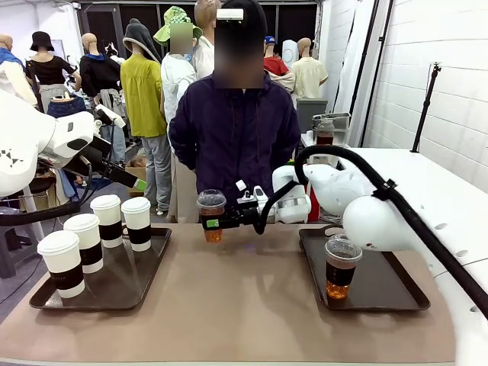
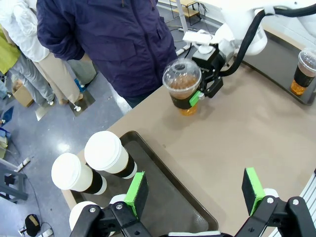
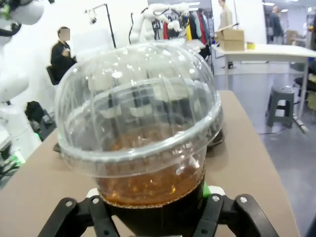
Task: Distribute the coffee onto the tray.
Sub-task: Pick up another iced Americano from the middle of the table and place it on the right Handle tray.
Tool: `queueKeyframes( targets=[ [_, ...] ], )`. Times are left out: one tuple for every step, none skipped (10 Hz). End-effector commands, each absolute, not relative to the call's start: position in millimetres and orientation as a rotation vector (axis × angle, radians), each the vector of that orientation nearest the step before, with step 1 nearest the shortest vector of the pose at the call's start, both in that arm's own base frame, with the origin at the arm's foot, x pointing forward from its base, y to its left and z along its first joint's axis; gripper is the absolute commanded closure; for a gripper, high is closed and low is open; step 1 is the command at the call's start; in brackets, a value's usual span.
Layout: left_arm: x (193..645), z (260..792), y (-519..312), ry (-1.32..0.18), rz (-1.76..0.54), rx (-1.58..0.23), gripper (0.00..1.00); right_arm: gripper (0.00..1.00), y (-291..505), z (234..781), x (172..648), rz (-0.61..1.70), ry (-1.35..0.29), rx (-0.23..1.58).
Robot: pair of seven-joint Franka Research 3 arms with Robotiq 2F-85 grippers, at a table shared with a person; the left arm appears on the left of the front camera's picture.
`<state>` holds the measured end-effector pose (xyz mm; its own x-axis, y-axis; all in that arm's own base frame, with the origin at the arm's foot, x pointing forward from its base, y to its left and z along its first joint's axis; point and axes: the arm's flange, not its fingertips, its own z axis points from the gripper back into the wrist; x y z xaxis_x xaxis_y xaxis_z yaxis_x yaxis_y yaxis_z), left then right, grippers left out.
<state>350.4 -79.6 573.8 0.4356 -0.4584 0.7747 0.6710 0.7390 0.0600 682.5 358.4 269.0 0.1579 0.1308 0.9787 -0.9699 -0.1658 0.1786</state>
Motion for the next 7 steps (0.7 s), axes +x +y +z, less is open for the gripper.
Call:
queueKeyframes(
  targets=[
    [350, 574, -79, -0.866, -0.714, -0.282, 0.00, 0.36, 326, 299, 656, 1.273, -0.853, 1.322],
    [350, 574, -79, -0.866, -0.714, -0.282, 0.00, 0.36, 307, 311, 648, 1.274, -0.855, 1.309],
    [350, 574, -79, -0.866, -0.714, -0.282, 0.00, 0.36, 288, 319, 641, 1.267, -0.876, 1.291],
    [350, 574, -79, -0.866, -0.714, -0.282, 0.00, 0.36, 268, 324, 635, 1.250, -0.891, 1.270],
    [350, 574, -79, -0.866, -0.714, -0.282, 0.00, 0.36, 248, 327, 629, 1.224, -0.932, 1.254],
    [350, 574, -79, -0.866, -0.714, -0.282, 0.00, 0.36, 226, 329, 622, 1.188, -0.982, 1.257],
    [350, 574, -79, -0.866, -0.714, -0.282, 0.00, 0.36, 211, 327, 617, 1.166, -1.025, 1.254]
  ],
)
